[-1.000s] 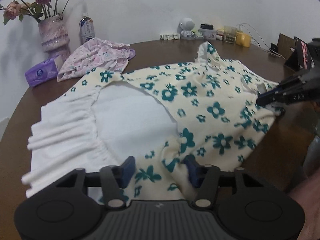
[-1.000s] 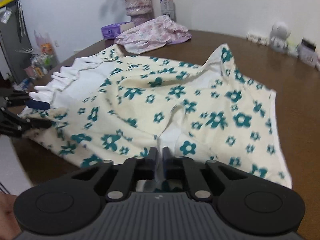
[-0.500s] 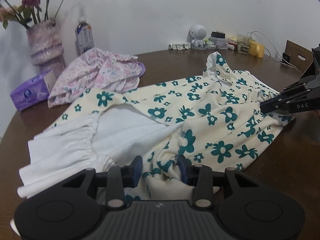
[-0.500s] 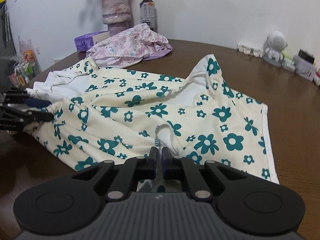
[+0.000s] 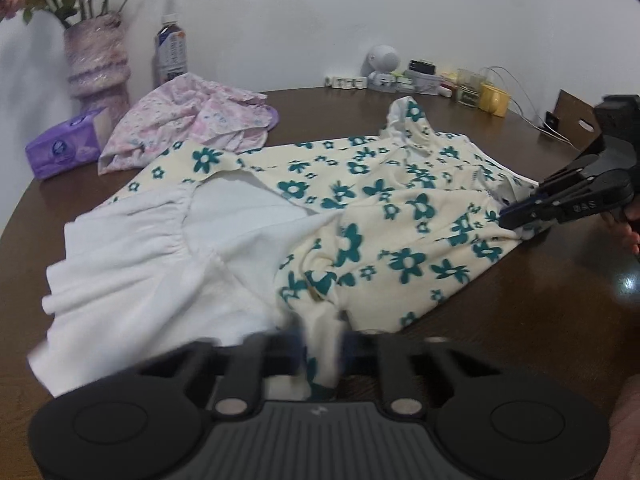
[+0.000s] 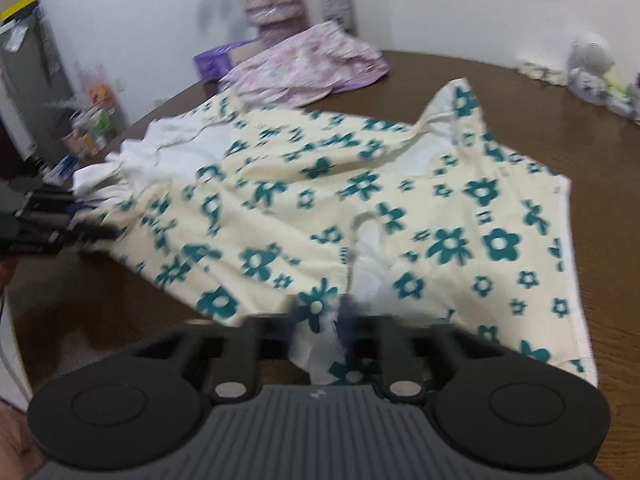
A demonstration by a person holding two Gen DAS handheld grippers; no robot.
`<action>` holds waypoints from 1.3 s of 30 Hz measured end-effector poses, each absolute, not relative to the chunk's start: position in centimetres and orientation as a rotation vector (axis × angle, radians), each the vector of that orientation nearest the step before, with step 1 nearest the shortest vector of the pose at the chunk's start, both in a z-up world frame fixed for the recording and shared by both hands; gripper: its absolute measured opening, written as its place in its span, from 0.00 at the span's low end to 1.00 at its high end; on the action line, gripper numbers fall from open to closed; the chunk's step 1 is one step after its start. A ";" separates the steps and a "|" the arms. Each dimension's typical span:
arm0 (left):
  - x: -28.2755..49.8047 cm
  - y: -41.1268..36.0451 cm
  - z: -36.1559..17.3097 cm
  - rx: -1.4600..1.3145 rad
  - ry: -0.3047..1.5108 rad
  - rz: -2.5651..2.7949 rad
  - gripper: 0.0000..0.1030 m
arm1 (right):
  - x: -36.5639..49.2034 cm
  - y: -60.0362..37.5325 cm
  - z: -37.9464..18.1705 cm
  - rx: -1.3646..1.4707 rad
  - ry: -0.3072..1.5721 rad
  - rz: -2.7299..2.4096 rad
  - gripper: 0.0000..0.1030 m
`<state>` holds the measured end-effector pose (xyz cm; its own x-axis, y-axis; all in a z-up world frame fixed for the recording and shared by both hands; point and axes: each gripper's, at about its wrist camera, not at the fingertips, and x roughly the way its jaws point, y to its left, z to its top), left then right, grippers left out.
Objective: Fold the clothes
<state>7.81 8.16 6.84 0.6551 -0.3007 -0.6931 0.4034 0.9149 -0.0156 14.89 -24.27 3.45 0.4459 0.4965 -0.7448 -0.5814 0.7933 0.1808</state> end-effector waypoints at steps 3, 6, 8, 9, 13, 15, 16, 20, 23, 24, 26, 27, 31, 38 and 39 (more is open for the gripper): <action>5.9 8.3 8.7 0.201 0.736 -0.439 0.10 | 13.9 -25.6 5.1 -0.073 0.898 0.702 0.01; 3.6 8.6 10.1 0.242 0.737 -0.487 0.10 | 12.4 -27.2 6.8 -0.046 0.912 0.742 0.01; 2.7 8.3 9.5 0.272 0.776 -0.511 0.10 | 11.2 -27.9 7.8 -0.041 0.926 0.765 0.01; 2.4 8.0 8.9 0.282 0.801 -0.517 0.10 | 10.9 -27.6 7.2 -0.061 0.949 0.766 0.01; 2.1 7.6 7.2 0.289 0.869 -0.532 0.18 | 9.8 -26.7 5.4 -0.118 1.011 0.761 0.02; 1.8 7.8 8.0 0.278 0.831 -0.530 0.31 | 9.7 -26.8 5.6 -0.103 0.999 0.751 0.06; 1.7 8.1 8.7 0.258 0.803 -0.524 0.36 | 9.7 -27.0 6.2 -0.081 0.976 0.745 0.07; 3.0 9.5 11.5 0.119 0.695 -0.451 0.46 | 10.5 -27.3 8.1 -0.069 0.859 0.662 0.08; 6.2 10.1 10.8 0.097 0.715 -0.346 0.46 | 12.0 -25.9 7.4 -0.110 0.850 0.636 0.08; 7.2 10.1 10.1 0.109 0.734 -0.316 0.46 | 12.4 -25.1 6.9 -0.126 0.858 0.639 0.08; 8.3 9.9 8.5 0.160 0.776 -0.288 0.46 | 12.9 -24.1 5.7 -0.180 0.866 0.614 0.08; 8.6 9.9 7.8 0.188 0.795 -0.276 0.45 | 13.1 -23.6 5.1 -0.207 0.870 0.602 0.08; 7.9 11.0 6.5 0.208 0.808 -0.262 0.46 | 13.8 -23.9 4.2 -0.268 0.879 0.511 0.07; 7.6 12.5 7.2 0.233 0.805 -0.232 0.46 | 12.4 -24.6 6.1 -0.275 0.831 0.520 0.27; 7.8 12.6 7.1 0.232 0.811 -0.235 0.46 | 12.1 -24.6 6.4 -0.285 0.810 0.523 0.32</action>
<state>7.81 12.62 7.13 0.6657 -0.1175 -0.7369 0.2942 0.9489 0.1144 12.12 -24.56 6.43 0.5731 0.3331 -0.7487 -0.5454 0.8370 -0.0450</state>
